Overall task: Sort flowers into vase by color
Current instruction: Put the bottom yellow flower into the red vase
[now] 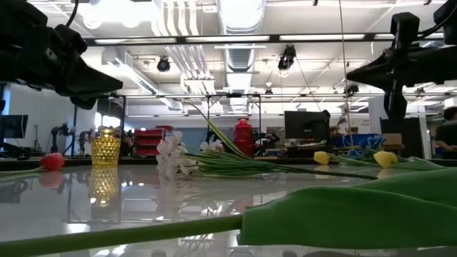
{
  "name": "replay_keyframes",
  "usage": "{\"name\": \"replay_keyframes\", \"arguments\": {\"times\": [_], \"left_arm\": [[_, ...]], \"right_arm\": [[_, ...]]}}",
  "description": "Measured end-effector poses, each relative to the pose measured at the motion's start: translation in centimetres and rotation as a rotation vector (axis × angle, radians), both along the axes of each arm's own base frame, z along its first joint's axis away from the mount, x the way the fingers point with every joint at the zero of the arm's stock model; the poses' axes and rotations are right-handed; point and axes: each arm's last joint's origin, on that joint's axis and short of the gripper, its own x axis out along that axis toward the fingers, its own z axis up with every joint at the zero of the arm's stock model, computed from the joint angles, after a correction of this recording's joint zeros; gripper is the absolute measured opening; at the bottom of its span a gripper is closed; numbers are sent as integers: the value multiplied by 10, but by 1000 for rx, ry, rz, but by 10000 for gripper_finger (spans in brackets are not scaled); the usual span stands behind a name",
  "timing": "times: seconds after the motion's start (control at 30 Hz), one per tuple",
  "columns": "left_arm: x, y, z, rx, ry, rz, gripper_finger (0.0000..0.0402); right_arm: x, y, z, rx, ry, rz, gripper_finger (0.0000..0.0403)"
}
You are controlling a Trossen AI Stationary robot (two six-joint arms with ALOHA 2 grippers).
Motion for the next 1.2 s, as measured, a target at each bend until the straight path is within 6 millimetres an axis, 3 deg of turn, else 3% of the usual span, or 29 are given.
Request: {"name": "replay_keyframes", "arguments": {"times": [0.23, 0.37, 0.57, 0.7, 0.87, 0.97, 1.2], "left_arm": [[0, 0, 0, 0, 0, 0, 0], [0, 0, 0, 0, 0, 0, 0], [0, 0, 0, 0, 0, 0, 0], [0, 0, 0, 0, 0, 0, 0], [0, 0, 0, 0, 0, 0, 0], [0, 0, 0, 0, 0, 0, 0], [0, 0, 0, 0, 0, 0, 0]], "right_arm": [[2, 4, 12, -98, -36, 110, 13], [7, 4, 17, -49, 104, 110, 13], [28, 2, 34, 205, 541, 75, 13], [40, 0, 53, 267, 837, 18, 13], [60, -4, 61, 356, 1157, -47, 16], [70, -5, 58, 395, 1279, -55, 42], [80, -20, 38, 487, 1405, -142, 153]]}}
